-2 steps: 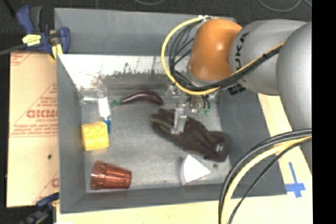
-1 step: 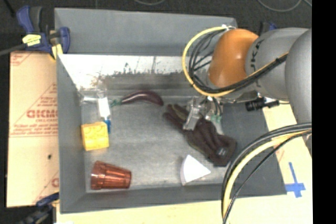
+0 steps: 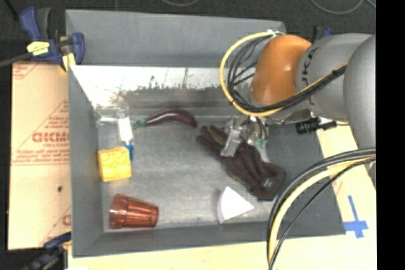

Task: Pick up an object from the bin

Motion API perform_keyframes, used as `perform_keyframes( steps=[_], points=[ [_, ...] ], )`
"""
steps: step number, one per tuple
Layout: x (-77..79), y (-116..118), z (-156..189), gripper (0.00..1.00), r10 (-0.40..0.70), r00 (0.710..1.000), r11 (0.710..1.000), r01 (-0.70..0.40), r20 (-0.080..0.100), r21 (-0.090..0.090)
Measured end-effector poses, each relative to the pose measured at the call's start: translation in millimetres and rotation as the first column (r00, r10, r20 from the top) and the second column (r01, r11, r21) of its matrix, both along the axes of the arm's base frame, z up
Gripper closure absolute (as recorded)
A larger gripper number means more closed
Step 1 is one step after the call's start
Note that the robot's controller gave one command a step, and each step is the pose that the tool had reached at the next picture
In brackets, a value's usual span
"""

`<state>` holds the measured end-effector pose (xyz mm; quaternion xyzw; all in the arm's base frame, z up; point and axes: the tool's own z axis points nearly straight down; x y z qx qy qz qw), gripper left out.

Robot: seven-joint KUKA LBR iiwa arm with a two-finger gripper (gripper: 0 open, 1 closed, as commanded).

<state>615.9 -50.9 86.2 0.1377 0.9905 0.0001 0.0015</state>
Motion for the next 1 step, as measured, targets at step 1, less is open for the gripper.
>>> perform_keyframes(
  steps=[1],
  points=[
    [6.7,12.5,139.0,1.0,0.029,1.0,1.0,-0.029,0.005,0.0]
  ],
)
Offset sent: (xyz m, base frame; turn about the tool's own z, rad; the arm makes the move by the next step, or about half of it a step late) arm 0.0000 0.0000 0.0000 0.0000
